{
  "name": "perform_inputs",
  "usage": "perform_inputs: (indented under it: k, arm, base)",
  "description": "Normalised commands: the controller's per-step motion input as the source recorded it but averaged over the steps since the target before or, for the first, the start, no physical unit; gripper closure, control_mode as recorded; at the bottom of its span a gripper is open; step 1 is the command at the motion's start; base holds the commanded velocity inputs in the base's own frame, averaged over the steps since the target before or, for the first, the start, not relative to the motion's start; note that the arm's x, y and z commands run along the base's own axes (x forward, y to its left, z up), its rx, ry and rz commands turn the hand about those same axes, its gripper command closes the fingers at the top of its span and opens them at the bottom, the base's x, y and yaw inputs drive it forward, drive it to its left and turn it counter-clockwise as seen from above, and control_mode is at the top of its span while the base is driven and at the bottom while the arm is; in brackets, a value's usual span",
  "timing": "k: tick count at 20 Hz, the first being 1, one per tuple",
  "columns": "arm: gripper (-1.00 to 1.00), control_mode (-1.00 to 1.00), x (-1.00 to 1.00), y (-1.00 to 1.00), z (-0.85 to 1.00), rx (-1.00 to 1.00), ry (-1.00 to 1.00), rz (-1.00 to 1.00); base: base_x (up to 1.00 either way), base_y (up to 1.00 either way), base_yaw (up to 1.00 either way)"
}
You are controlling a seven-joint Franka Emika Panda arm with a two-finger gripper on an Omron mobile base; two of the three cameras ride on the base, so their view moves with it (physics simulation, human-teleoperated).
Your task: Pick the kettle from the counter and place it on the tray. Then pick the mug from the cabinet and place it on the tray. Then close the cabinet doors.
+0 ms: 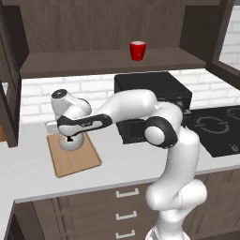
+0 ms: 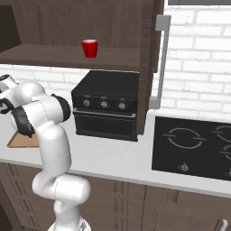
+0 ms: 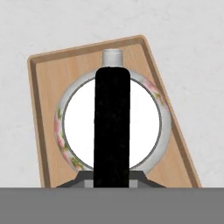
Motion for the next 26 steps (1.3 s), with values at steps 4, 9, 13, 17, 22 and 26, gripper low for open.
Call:
perform_inputs:
  k: [4, 9, 13, 17, 22, 26]
  arm:
    - [1.00, -1.00, 0.12, 0.00, -0.25, 0.00, 0.00, -0.04]
    - [1.00, -1.00, 0.15, 0.00, -0.26, 0.00, 0.00, -0.03]
    - [1.00, -1.00, 0.28, 0.00, -0.29, 0.00, 0.00, 0.00]
    - [1.00, -1.00, 0.41, 0.00, -0.26, 0.00, -0.03, 0.00]
    - [1.00, -1.00, 0.36, 0.00, -0.24, 0.00, -0.01, 0.00]
    - [-1.00, -1.00, 0.05, -0.02, -0.30, 0.00, -0.01, -0.01]
  base:
    - [0.00, 0.00, 0.00]
    - [0.00, 0.00, 0.00]
    - [0.00, 0.00, 0.00]
    - [0.00, 0.00, 0.00]
    - [0.00, 0.00, 0.00]
    - [0.00, 0.00, 0.00]
